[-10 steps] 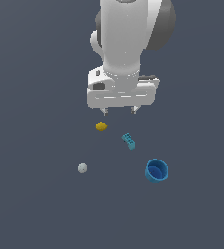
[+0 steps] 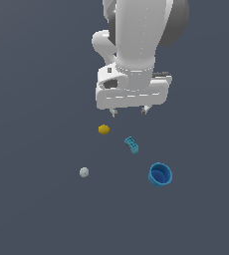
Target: Pick up a designated object from a clutter of objects.
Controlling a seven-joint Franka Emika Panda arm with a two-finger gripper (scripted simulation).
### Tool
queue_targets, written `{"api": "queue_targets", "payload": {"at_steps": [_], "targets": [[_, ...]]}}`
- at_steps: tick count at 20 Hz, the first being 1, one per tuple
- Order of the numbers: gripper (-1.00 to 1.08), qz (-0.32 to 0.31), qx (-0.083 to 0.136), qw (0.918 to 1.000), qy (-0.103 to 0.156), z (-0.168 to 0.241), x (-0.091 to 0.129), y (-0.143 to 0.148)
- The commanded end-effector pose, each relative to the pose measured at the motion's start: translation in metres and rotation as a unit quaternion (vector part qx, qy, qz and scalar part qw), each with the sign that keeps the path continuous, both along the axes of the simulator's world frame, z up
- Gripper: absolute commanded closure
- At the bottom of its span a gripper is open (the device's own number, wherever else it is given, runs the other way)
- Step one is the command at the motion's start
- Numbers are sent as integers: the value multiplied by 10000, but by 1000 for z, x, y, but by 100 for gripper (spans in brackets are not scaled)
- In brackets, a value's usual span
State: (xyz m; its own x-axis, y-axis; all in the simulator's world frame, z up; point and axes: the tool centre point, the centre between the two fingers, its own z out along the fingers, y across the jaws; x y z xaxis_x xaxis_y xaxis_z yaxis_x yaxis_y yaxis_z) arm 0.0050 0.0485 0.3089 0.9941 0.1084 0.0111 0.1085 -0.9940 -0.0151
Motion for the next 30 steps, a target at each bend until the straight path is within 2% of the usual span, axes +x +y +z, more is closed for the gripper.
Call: {"api": "queue_targets", "payload": {"at_steps": [1,8,16,21,30], "targets": [[-92,61,-5,10000,-52,4,1,7],[-92,76,-3,10000,-44,-1,5,3],[-92,218,6,9998,-36,-30,28,-21],[-92,366,7,9993,-27,-64,50,-49],[-92,707,-24,9975,-3,-149,83,-117]]}}
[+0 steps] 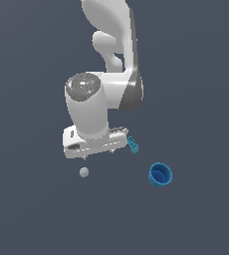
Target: Pick up a designated object from a clutter of objects.
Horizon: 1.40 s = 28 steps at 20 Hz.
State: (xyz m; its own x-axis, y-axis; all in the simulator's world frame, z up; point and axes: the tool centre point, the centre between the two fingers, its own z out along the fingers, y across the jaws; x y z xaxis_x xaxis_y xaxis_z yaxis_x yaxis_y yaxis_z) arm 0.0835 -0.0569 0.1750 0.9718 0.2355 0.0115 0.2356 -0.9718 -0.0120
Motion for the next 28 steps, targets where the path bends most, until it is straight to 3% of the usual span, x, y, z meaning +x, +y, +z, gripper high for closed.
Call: {"api": "queue_targets", "payload": {"at_steps": [1,13,28], "targets": [[-92,98,-14,10000,4,-24,6,-19],[-92,374,-67,9993,35,-97,14,-75],[-92,395,-72,9992,42,-131,12,-80]]}}
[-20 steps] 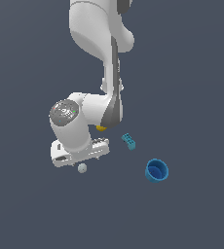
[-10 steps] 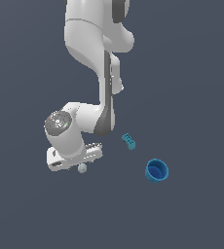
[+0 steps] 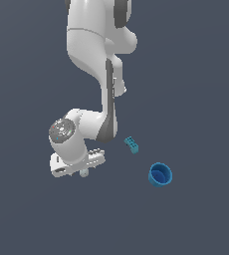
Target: Pick up a designated object from a clutter of objects.
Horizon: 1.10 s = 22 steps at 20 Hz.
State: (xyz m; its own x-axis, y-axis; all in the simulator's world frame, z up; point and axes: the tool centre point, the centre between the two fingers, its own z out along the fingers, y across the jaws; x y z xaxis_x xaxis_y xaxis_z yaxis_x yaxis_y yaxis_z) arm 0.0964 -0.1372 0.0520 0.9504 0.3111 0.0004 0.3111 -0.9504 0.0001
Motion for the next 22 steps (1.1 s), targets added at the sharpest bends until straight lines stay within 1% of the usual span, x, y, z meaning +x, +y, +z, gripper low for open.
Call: {"api": "queue_targets", "payload": {"at_steps": [1,5,9,10,22], "targets": [[-92,2,1,10000,5,-14,-1,0],[-92,5,1,10000,3,-28,-1,0],[-92,9,0,10000,2,-31,0,0],[108,9,0,10000,2,-31,0,0],[108,9,0,10000,2,-30,0,0]]}}
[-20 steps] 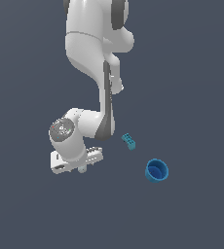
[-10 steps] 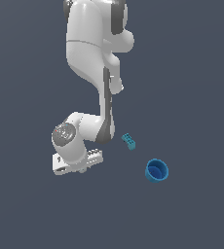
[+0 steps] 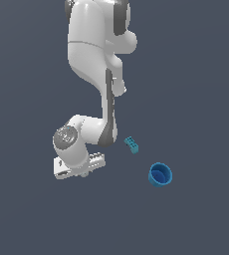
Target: Pick up a designated object from a clutter of objects.
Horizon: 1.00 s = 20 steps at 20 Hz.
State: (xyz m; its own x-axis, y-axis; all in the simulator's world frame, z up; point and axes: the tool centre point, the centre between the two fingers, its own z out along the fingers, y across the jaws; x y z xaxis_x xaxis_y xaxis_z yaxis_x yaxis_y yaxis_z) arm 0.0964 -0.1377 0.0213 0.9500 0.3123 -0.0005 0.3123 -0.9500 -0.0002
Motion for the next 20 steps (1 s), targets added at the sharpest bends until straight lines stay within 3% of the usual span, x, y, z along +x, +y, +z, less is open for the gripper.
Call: {"api": "queue_targets", "payload": {"at_steps": [1,11,20], "targets": [[108,2,0,10000,-3,2,0,2],[108,2,0,10000,-3,35,-9,31],[108,1,-3,10000,-2,105,-28,93]]}}
